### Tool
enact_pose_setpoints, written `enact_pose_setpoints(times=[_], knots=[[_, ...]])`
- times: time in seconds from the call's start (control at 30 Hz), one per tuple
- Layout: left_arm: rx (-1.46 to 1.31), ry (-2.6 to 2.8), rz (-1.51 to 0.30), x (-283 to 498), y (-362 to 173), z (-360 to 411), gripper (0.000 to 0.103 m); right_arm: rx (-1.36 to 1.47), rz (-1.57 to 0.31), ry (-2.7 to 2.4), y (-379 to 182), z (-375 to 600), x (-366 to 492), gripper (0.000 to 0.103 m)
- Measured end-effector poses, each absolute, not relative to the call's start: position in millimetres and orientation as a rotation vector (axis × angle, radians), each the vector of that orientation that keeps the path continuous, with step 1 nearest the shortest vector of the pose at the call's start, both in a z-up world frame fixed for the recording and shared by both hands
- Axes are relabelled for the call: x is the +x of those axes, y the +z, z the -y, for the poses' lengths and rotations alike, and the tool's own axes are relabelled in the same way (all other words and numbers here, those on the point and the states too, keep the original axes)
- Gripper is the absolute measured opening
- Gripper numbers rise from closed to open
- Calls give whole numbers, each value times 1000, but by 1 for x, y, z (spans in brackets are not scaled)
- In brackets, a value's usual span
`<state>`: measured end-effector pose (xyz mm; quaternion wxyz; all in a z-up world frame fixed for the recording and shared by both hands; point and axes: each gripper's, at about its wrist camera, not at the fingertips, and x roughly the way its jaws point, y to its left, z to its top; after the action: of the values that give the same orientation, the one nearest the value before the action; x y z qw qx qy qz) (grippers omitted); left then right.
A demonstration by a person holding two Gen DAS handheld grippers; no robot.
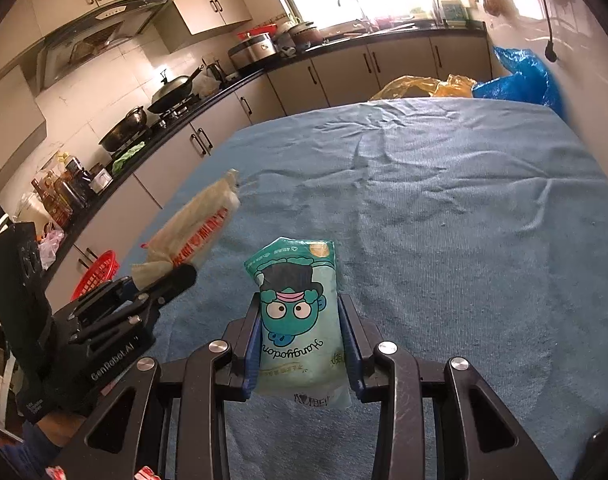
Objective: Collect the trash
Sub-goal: 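Grasp the white-and-red printed snack bag with the left gripper, then carry the snack bag with the left gripper while the right carries the tissue pack toward the basket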
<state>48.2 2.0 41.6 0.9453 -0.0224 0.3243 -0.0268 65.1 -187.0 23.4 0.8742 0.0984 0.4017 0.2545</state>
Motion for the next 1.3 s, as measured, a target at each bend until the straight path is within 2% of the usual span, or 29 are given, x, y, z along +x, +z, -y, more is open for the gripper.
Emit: enact_pose_setpoints(times=[0.33, 1.3], knots=[[-26, 51, -587, 44, 50, -7, 33, 152, -836, 552, 22, 173, 59, 38], [-12, 69, -577, 41, 50, -8, 33, 156, -838, 550, 19, 175, 63, 38]])
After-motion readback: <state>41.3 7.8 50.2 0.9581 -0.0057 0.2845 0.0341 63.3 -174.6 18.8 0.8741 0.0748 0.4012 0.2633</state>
